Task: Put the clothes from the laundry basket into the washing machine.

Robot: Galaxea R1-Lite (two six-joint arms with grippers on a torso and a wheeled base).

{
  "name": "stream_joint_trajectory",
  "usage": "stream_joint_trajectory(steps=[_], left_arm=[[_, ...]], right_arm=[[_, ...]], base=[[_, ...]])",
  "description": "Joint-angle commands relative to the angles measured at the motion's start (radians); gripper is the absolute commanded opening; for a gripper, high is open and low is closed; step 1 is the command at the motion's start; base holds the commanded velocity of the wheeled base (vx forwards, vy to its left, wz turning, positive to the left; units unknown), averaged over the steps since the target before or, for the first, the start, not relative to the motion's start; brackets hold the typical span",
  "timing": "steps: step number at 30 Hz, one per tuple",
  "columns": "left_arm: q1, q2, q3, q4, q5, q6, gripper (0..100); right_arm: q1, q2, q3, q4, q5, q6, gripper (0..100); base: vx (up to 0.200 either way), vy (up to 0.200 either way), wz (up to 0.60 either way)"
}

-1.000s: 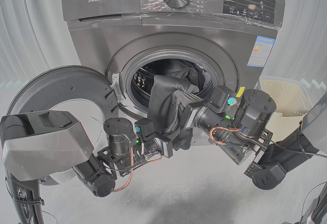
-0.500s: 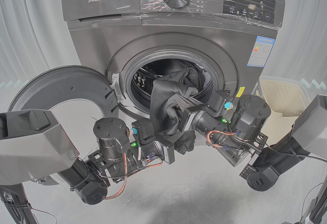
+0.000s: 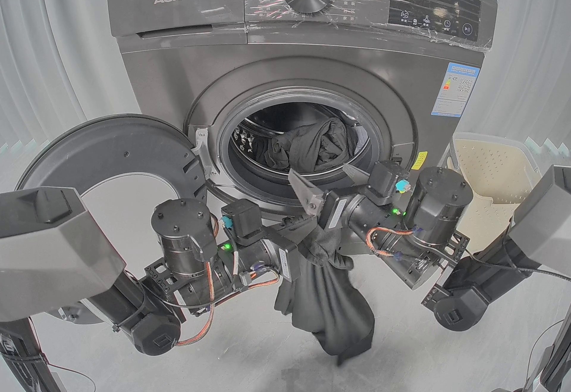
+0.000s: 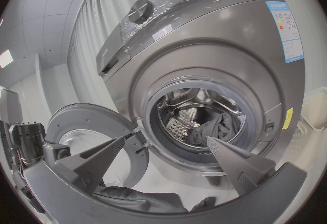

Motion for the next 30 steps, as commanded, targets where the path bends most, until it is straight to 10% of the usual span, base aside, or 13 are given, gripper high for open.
stream_joint_trajectory(steps=[1,9,30], left_arm=[[0.014,-0.007,-0.006,0.000,0.001,-0.001,0],[0.028,-0.056,-0.008,-0.005,0.012,-0.006,0],[0.027,-0.291,-0.009,0.015,-0.004,-0.010,0]], right_arm=[[-0.036,-0.023,-0.002,0.007,-0.005,-0.001,100],[-0.168,-0.029,0.068,0.001,-0.008,-0.006,100],[-0.196,0.037,0.251,-0.005,0.009,-0.014,100]], base=[[0.000,0.000,0.00],[0.000,0.000,0.00],[0.000,0.000,0.00]])
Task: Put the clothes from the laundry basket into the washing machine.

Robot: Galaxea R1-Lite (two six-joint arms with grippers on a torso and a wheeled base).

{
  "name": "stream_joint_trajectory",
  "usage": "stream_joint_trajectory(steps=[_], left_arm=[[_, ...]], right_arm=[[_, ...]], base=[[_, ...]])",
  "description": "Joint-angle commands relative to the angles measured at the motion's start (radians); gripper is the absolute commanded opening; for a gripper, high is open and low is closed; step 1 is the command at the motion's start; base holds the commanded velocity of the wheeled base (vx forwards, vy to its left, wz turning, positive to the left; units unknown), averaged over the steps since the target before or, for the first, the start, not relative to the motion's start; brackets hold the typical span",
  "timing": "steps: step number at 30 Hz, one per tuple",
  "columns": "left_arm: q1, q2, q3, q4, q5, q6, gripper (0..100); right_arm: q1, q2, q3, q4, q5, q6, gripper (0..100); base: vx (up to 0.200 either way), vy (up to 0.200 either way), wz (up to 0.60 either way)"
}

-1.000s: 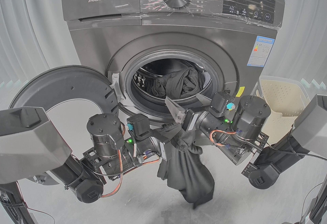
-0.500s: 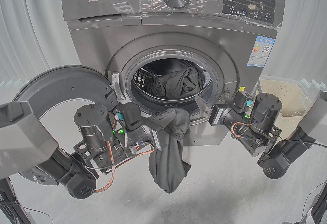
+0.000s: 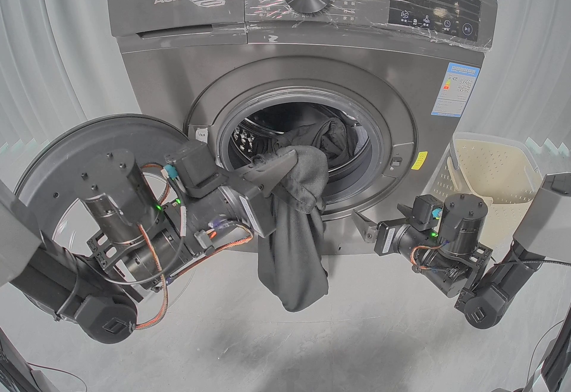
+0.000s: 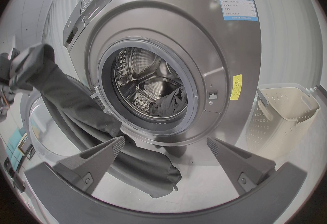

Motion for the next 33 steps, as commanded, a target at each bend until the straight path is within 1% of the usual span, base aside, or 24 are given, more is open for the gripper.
stream_joint_trajectory(steps=[1,4,11,16,17,19,22,23,25,27,29,33], left_arm=[[0.001,-0.062,-0.004,0.005,-0.001,-0.001,0],[0.001,-0.069,-0.003,0.005,0.000,-0.001,0],[0.001,-0.105,-0.017,0.011,-0.001,-0.001,0],[0.001,-0.122,-0.037,0.040,-0.001,-0.001,0],[0.001,-0.131,-0.040,0.052,-0.001,-0.001,0],[0.001,-0.132,-0.041,0.060,-0.001,-0.001,0],[-0.001,-0.132,-0.040,0.060,-0.001,-0.001,0],[-0.001,-0.132,-0.040,0.060,-0.001,-0.001,0],[-0.001,-0.132,-0.038,0.060,-0.003,-0.001,0],[0.001,-0.132,-0.038,0.060,-0.003,-0.001,0],[-0.001,-0.132,-0.037,0.060,-0.007,-0.001,0],[-0.001,-0.129,-0.034,0.060,-0.007,-0.001,0]], right_arm=[[0.004,0.034,0.005,0.000,0.000,-0.006,100],[0.001,0.043,0.004,0.000,0.000,-0.015,100],[0.001,0.080,-0.001,-0.003,0.001,-0.015,100],[0.005,0.104,-0.013,-0.003,0.001,-0.015,100],[0.013,0.120,-0.028,-0.003,0.004,-0.015,100],[0.019,0.138,-0.048,-0.012,0.021,-0.013,100],[0.027,0.155,-0.062,-0.044,0.061,-0.015,100],[0.034,0.161,-0.064,-0.055,0.081,-0.013,100],[0.042,0.170,-0.064,-0.061,0.101,-0.013,100],[0.048,0.176,-0.065,-0.061,0.107,-0.012,100],[0.073,0.192,-0.076,-0.081,0.124,-0.007,100],[0.093,0.216,-0.102,-0.099,0.125,-0.007,100]], base=[[0.000,0.000,0.00],[0.000,0.000,0.00],[0.000,0.000,0.00],[0.000,0.000,0.00],[0.000,0.000,0.00],[0.000,0.000,0.00],[0.000,0.000,0.00],[0.000,0.000,0.00],[0.000,0.000,0.00],[0.000,0.000,0.00],[0.000,0.000,0.00],[0.000,0.000,0.00]])
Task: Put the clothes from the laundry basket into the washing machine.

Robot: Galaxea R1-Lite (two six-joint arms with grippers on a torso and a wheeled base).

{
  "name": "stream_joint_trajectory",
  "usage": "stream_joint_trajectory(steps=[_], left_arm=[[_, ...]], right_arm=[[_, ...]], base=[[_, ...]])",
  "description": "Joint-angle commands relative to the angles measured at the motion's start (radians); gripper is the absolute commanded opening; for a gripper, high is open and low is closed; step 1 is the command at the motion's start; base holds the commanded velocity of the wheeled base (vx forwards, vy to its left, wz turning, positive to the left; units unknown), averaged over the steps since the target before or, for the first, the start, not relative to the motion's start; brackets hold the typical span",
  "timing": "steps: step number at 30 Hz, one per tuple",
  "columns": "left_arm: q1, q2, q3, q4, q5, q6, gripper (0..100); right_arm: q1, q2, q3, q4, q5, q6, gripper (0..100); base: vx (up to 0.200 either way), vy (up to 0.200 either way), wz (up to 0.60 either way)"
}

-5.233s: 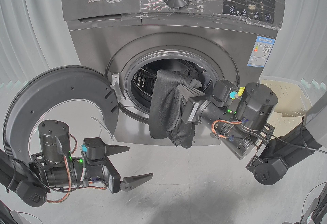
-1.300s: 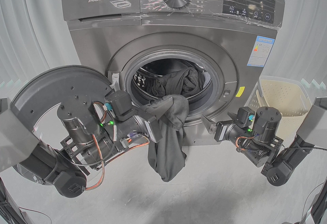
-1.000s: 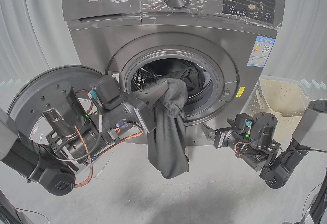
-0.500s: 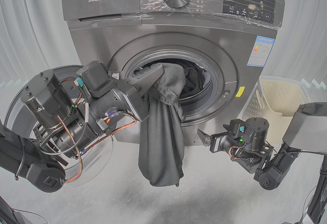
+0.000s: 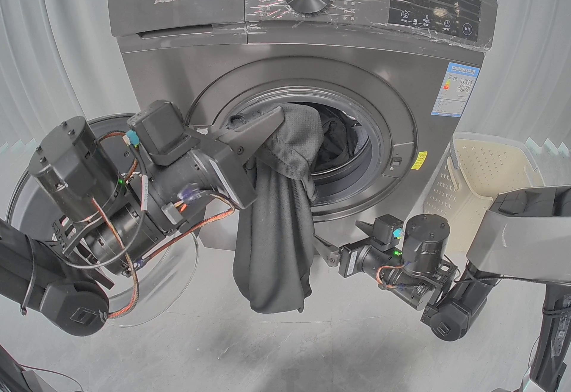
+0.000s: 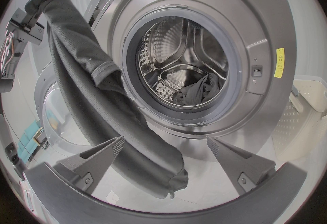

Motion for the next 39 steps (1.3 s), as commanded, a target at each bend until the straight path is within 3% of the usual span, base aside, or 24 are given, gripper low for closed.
stream_joint_trajectory(steps=[1,12,25,31,39], left_arm=[[0.000,0.004,0.003,-0.002,-0.001,0.000,0],[0.001,0.042,0.010,-0.013,0.002,0.000,0],[0.001,0.025,0.051,-0.045,0.001,0.001,0],[0.000,0.007,0.063,-0.052,0.001,0.001,0],[0.001,0.013,0.059,-0.052,0.001,0.001,0]], right_arm=[[0.024,0.038,-0.027,-0.003,0.002,0.000,100],[0.107,0.039,-0.034,-0.004,0.002,0.000,100],[0.080,0.039,-0.044,-0.032,0.007,-0.003,100],[0.060,0.052,-0.113,-0.021,0.044,-0.003,100],[0.070,0.078,-0.106,-0.044,0.071,-0.003,100]], base=[[0.000,0.000,0.00],[0.000,0.000,0.00],[0.000,0.000,0.00],[0.000,0.000,0.00],[0.000,0.000,0.00]])
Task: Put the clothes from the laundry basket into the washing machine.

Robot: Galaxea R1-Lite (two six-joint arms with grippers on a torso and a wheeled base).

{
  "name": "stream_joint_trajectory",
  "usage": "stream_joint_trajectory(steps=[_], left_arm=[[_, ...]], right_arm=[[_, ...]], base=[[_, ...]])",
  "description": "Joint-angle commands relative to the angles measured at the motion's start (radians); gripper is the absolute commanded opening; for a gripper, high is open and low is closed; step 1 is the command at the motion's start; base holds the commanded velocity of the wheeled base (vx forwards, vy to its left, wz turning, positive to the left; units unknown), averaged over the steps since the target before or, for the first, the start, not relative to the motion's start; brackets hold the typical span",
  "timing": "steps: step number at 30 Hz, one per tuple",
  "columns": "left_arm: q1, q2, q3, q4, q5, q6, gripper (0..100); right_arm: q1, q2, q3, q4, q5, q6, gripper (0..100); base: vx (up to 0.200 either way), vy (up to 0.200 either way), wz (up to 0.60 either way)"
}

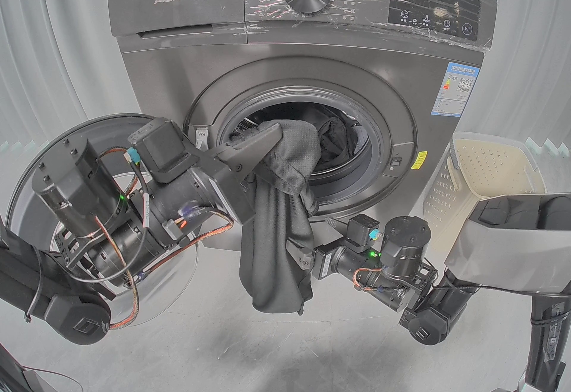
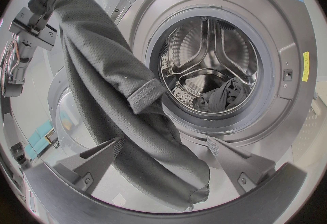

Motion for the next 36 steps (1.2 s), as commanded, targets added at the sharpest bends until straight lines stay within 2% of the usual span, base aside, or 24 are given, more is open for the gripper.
stream_joint_trajectory(steps=[1,5,6,15,22,25,33,34,36], left_arm=[[0.001,0.002,-0.004,0.000,0.000,-0.002,0],[0.001,0.005,-0.007,0.000,0.000,-0.002,0],[0.001,0.005,-0.006,0.000,0.000,-0.002,0],[0.004,0.010,-0.001,-0.002,-0.001,-0.002,0],[0.053,0.015,0.002,0.000,0.012,-0.006,0],[0.080,0.018,0.005,0.000,0.014,-0.019,0],[0.090,0.018,0.011,0.004,0.018,-0.025,0],[0.090,0.016,0.013,0.004,0.018,-0.025,100],[0.090,0.018,0.016,0.004,0.020,-0.028,100]], right_arm=[[0.004,0.018,0.003,-0.012,0.008,0.000,100],[0.007,0.033,0.002,-0.045,0.019,0.000,100],[0.007,0.038,0.003,-0.048,0.019,0.000,0],[0.005,0.025,0.031,-0.048,0.020,-0.001,0],[-0.031,-0.107,0.132,-0.050,-0.015,-0.038,0],[-0.037,-0.168,0.173,-0.048,-0.015,-0.043,0],[-0.073,-0.212,0.193,-0.048,-0.018,-0.043,0],[-0.077,-0.214,0.193,-0.048,-0.018,-0.043,0],[-0.091,-0.225,0.193,-0.048,-0.018,-0.043,0]], base=[[0.000,0.000,0.00],[0.000,0.000,0.00],[0.000,0.000,0.00],[0.000,0.000,0.00],[0.000,0.000,0.00],[0.000,0.000,0.00],[0.000,0.000,0.00],[0.000,0.000,0.00],[0.000,0.000,0.00]])
